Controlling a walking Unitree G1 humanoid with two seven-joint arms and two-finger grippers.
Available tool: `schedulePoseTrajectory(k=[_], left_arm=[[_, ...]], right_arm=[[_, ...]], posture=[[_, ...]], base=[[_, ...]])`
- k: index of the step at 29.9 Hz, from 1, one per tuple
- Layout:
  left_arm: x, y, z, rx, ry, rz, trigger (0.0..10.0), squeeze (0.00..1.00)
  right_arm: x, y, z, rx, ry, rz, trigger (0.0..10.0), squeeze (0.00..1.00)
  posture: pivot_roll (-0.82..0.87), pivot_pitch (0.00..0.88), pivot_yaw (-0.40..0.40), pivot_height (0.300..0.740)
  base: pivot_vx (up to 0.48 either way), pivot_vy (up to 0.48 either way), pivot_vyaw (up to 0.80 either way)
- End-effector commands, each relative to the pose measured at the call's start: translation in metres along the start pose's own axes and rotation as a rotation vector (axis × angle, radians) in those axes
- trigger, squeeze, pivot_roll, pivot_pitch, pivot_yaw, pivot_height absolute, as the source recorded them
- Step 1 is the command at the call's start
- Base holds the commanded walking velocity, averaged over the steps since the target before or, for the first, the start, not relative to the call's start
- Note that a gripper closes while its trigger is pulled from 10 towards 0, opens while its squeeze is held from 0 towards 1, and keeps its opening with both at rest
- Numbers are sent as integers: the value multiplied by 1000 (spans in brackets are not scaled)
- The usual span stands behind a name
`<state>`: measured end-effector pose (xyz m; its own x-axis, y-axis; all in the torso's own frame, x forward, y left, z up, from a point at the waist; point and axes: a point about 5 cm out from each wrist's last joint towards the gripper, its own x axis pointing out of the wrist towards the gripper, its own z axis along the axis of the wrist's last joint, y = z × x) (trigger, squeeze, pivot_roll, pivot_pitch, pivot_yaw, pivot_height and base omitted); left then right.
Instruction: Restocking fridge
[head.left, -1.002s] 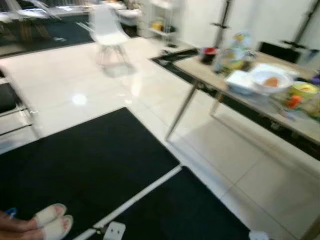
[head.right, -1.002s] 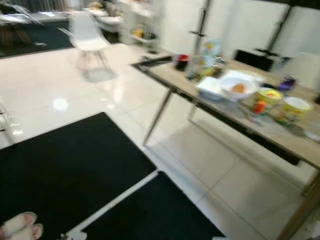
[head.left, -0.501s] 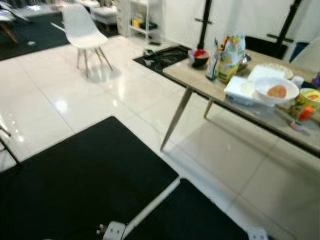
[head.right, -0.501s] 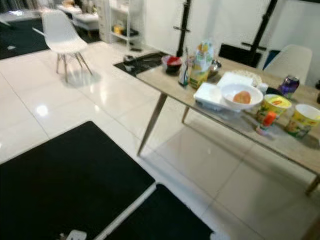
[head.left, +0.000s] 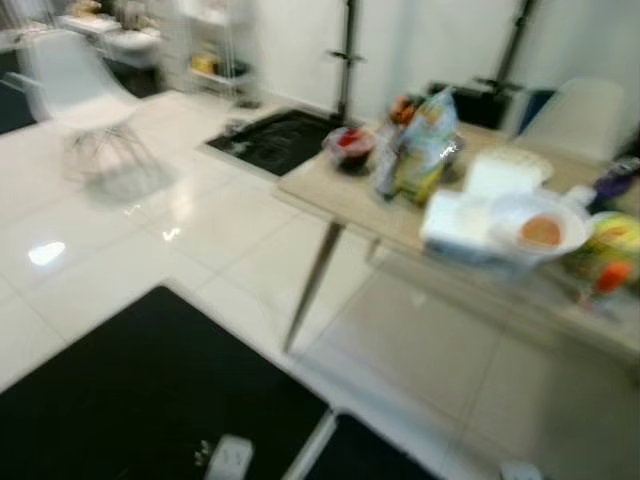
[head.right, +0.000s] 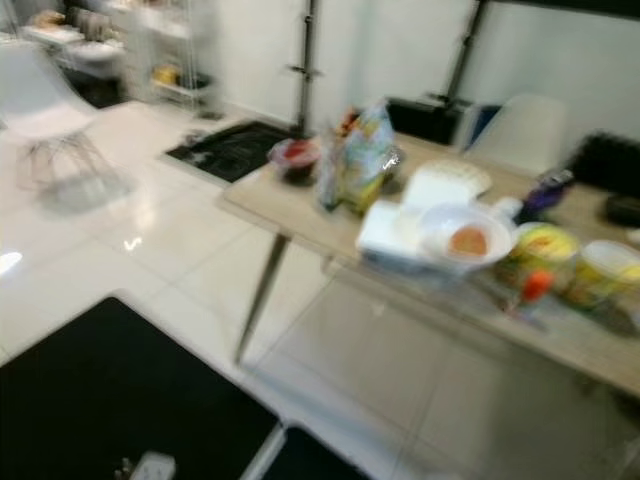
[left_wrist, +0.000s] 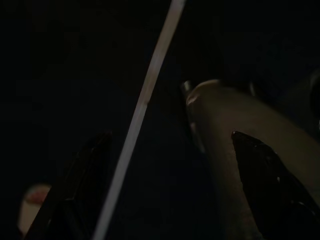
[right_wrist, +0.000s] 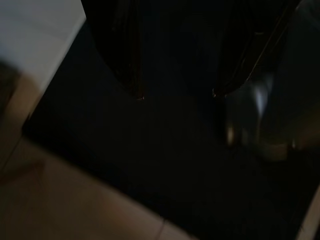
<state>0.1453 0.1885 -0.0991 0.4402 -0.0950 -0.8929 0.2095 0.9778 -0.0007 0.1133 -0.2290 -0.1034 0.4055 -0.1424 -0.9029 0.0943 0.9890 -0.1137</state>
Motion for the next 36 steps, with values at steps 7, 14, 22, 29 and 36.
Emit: schedulePoseTrajectory(k=[7, 14, 22, 29, 36], left_arm=[[0, -4, -6, -22, 20, -2, 10000, 0], [0, -4, -6, -16, 21, -6, 10000, 0], [0, -4, -5, -17, 19, -7, 10000, 0], [0, -3, -5, -17, 20, -7, 10000, 0], [0, -4, -6, -20, 19, -12, 10000, 0]], right_arm=[[0, -6, 3, 5, -6, -14, 10000, 0], [0, -6, 4, 3, -6, -12, 10000, 0], [0, -6, 4, 0, -5, -11, 10000, 0], [0, -6, 4, -1, -4, -10, 10000, 0], [0, -6, 5, -8, -17, -16, 10000, 0]], posture=[[-51, 0, -6, 740], [-50, 0, -6, 740], [-49, 0, -5, 740], [-50, 0, -5, 740], [-51, 0, -6, 740]], base=[[220, 0, -781], [0, 0, -781], [0, 0, -781], [0, 0, -781], [0, 0, -539]])
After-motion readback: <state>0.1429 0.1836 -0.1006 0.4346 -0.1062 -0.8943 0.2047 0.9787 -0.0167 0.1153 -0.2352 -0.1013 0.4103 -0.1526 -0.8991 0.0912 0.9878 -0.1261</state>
